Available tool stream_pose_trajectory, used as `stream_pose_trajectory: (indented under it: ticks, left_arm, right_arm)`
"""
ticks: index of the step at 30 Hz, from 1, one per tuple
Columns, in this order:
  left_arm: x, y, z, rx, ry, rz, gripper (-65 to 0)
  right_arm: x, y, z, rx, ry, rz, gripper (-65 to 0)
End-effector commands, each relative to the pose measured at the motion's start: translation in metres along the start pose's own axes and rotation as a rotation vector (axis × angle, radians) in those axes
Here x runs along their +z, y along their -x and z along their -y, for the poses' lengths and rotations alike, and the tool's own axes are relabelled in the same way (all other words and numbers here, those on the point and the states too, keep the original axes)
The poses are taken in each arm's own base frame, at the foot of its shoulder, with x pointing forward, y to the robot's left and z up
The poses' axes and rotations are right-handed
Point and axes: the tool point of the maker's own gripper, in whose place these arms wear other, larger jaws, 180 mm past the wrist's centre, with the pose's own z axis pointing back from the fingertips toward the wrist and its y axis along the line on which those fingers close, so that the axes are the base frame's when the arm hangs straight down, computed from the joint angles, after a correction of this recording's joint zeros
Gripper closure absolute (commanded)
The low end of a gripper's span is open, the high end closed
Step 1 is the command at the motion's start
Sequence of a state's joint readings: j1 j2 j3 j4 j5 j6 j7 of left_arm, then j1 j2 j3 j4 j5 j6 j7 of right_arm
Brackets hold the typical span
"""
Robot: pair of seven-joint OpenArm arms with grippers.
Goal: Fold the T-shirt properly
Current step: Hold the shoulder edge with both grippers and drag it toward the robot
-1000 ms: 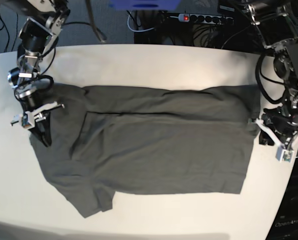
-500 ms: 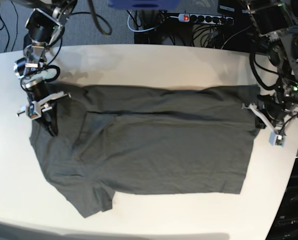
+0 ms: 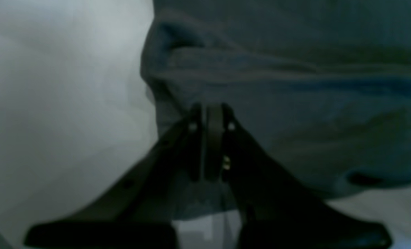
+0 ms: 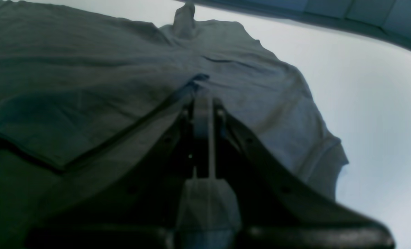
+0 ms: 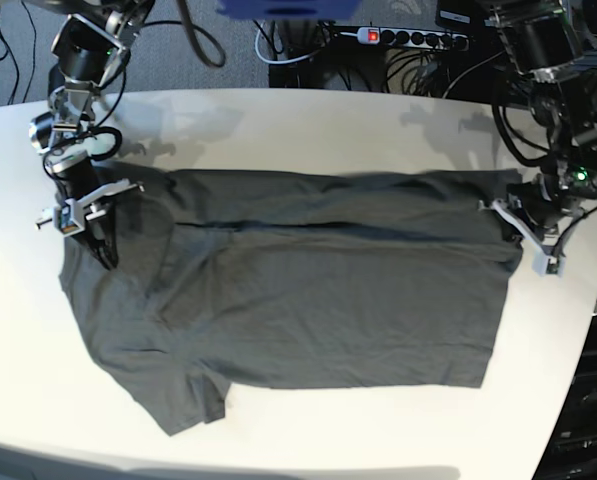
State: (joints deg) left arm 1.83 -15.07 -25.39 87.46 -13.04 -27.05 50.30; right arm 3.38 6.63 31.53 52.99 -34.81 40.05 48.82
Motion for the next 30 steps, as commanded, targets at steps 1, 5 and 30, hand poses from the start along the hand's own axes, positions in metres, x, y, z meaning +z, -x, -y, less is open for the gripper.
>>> stream_pose_trajectory:
  ticks: [1, 5, 30]
  left_arm:
    - [0.004, -0.020, -0.003, -0.011, -0.005, 0.060, -2.7]
    - [0.003, -0.018, -0.004, -0.007, -0.004, 0.054, -2.7]
    - [-0.003, -0.018, -0.004, 0.011, 0.008, 0.062, -2.6]
  right_arm:
    - [-0.003, -0.015, 0.010, 0.013, 0.017, 0.057, -1.2]
    - [-0.003, -0.008, 0.010, 0.013, 0.017, 0.015, -1.2]
    - [0.018, -0.002, 0.007, 0.161, -0.031, -0.093, -1.3]
